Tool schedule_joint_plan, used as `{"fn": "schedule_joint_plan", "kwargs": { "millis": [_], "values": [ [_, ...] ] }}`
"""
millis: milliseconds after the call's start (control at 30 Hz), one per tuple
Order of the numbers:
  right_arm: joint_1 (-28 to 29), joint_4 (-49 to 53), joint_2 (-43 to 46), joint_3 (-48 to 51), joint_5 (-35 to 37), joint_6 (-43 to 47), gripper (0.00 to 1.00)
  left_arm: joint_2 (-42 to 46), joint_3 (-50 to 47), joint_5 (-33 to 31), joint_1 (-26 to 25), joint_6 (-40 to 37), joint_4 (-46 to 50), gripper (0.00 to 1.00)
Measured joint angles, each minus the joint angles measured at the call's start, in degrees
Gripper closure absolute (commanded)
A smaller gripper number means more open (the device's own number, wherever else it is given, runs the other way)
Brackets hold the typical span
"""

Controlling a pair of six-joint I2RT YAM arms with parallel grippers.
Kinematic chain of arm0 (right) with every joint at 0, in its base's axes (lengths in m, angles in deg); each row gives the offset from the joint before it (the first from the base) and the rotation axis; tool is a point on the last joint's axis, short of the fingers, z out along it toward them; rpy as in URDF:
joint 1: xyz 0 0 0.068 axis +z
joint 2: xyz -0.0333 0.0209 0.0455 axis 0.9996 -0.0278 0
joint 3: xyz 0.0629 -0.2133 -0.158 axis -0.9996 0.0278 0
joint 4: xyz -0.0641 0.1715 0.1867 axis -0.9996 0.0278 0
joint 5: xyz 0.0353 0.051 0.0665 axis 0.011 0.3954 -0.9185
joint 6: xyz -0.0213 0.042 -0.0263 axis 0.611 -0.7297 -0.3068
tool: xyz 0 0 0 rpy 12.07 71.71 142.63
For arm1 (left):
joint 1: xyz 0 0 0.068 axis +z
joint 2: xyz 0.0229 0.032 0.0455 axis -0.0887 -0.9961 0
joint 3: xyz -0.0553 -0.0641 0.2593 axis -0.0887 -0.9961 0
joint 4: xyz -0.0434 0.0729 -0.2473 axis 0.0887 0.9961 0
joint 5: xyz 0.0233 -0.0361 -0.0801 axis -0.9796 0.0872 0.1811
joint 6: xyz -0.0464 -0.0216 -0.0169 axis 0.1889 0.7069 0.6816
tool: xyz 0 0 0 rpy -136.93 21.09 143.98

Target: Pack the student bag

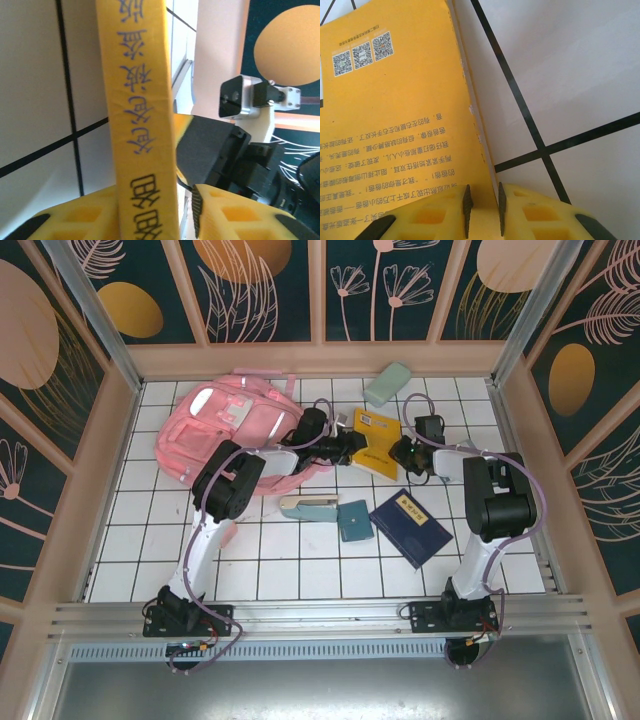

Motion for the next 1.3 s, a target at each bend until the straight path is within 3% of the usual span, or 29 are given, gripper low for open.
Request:
{"fn": "schedule_joint_plan", "kwargs": {
  "millis": [167, 333, 567, 867, 900, 967, 1133, 1200, 1233, 1300],
  "values": [
    [0.0, 0.5, 0.4, 0.4, -0.6, -0.3, 0.55, 0.0, 0.1, -0.7, 0.0, -2.9, 3.8, 0.99],
    [-0.5, 0.7, 4.8, 3.9, -3.3, -0.3, 0.41, 0.2, 0.2, -0.6, -0.1, -3.2, 4.0, 1.0],
    [-5.8, -6.6, 12.9, 11.3, -15.0, -3.8, 0.25, 3.5, -2.3, 1.6, 0.1, 0.2, -1.0, 1.0],
    [-8.9, -26.4, 13.6, 15.3, -33.4, -14.9, 0.2, 8.9, -5.5, 5.3, 0.4, 7.7, -13.0, 1.0],
    [-9.1, -29.1, 13.4, 15.6, -34.7, -16.5, 0.21, 9.3, -5.5, 5.7, 0.4, 8.2, -13.8, 1.0],
    [-9.5, -34.2, 12.8, 16.0, -37.0, -19.8, 0.38, 9.7, -5.7, 6.3, 0.4, 9.1, -15.4, 1.0],
    [-10.1, -41.1, 11.7, 16.2, -40.4, -24.9, 0.97, 10.3, -6.6, 6.6, 0.4, 9.0, -15.0, 1.0],
    [-10.1, -41.7, 11.7, 16.2, -40.9, -25.6, 1.0, 10.4, -6.8, 6.4, 0.6, 7.1, -12.9, 0.95],
    [-10.1, -41.4, 11.7, 16.3, -41.0, -25.6, 1.0, 10.8, -6.8, 6.4, 0.7, 5.7, -11.3, 0.83],
    [-10.1, -40.5, 11.8, 16.3, -41.2, -25.5, 1.0, 11.8, -6.7, 5.8, 0.6, 2.4, -7.2, 0.7]
  ]
}}
